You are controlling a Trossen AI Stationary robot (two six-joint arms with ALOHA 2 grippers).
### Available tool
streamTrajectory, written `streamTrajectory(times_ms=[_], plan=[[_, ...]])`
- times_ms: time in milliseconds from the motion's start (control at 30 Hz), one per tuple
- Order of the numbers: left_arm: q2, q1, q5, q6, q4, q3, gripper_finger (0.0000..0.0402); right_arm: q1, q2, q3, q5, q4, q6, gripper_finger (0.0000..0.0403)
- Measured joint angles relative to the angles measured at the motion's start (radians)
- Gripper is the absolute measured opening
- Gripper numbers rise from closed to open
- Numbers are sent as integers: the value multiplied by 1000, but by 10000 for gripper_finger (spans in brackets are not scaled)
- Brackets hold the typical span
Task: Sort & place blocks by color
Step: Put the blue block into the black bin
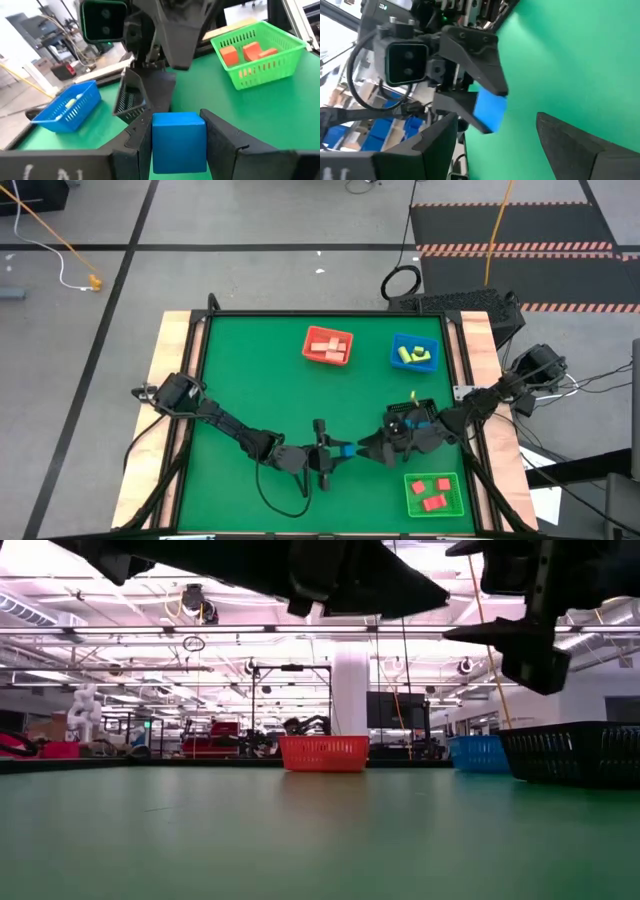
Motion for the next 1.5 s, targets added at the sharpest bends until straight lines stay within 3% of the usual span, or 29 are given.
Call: streamTrajectory(times_ms=[233,500,1000,1167,1433,1500], plan=[[0,11,-3,157,118,0,132,-49,0,0,13,38,-71,263],[0,71,-3,196,128,0,132,-87,0,0,26,193,-209,263],[0,143,15,316,176,0,132,-128,0,0,27,186,-225,255],[0,147,9,327,165,0,132,-144,1,0,26,171,-231,209],[-2,147,5,329,161,0,132,-166,1,0,25,141,-227,82],[-2,146,1,334,160,0,132,-168,1,0,26,137,-219,68]])
